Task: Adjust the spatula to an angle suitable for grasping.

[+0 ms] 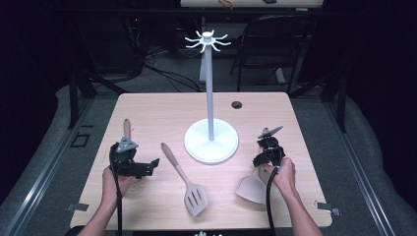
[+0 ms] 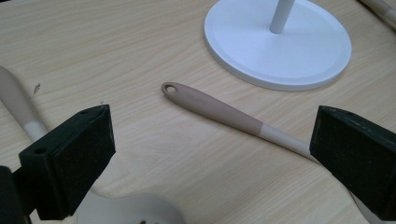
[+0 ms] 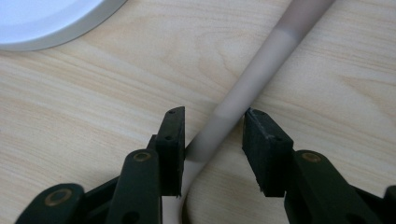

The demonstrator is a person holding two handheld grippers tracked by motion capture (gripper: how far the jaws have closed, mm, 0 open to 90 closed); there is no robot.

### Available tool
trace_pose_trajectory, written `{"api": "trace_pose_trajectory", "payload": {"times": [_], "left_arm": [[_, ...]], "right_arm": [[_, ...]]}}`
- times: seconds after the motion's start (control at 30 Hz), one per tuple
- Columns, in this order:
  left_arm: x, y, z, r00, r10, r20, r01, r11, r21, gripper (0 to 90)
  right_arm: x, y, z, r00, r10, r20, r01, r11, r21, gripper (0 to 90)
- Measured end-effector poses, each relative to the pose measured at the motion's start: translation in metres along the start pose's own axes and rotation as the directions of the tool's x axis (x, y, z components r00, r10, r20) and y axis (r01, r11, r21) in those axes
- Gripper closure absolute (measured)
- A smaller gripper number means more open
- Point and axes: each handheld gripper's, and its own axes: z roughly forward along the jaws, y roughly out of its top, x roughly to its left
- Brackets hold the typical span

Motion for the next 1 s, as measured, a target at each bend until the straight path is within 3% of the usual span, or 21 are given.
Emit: {"api": "trace_pose_trajectory", "payload": {"times": [0.07,0.27,0.43,0.73,0.83,0.9,1.0], "left_arm": [[-0.0003,0.0000,-0.0002,1.0000,-0.001,0.000,0.001,1.0000,-0.001,0.0],[0.0000,-0.0001,0.0004,1.0000,-0.001,0.004,0.001,1.0000,0.002,0.0],[-0.0008,0.0000,0.0006,1.0000,0.003,0.003,-0.003,1.0000,0.000,0.0],[-0.0009,-0.0001,0.0006,1.0000,0.001,0.002,-0.001,1.0000,0.001,0.0],[-0.0018,0.0000,0.0011,1.0000,-0.002,0.001,0.002,1.0000,0.001,0.0],[-0.0025,0.0003,0.0018,1.0000,0.004,0.003,-0.004,1.0000,0.007,0.0],[-0.0026,0.0006,0.0026,1.0000,0.007,0.004,-0.007,0.9999,0.009,0.0]], "right_arm": [[-0.0003,-0.0004,-0.0003,1.0000,-0.001,0.002,0.001,1.000,0.000,62.1],[-0.0036,-0.0010,-0.0041,0.9970,-0.076,0.009,0.076,0.997,0.034,67.1],[-0.0037,-0.0026,-0.0039,0.9973,-0.072,0.018,0.071,0.997,0.028,68.6],[-0.0069,-0.0046,-0.0093,0.9892,-0.135,0.057,0.128,0.986,0.110,71.7],[-0.0037,-0.0060,-0.0074,0.9897,-0.125,0.070,0.118,0.989,0.094,71.5],[-0.0033,-0.0043,-0.0072,0.9880,-0.140,0.065,0.132,0.984,0.118,70.3],[-0.0062,-0.0032,-0.0048,0.9957,-0.082,0.043,0.079,0.995,0.064,69.2]]}}
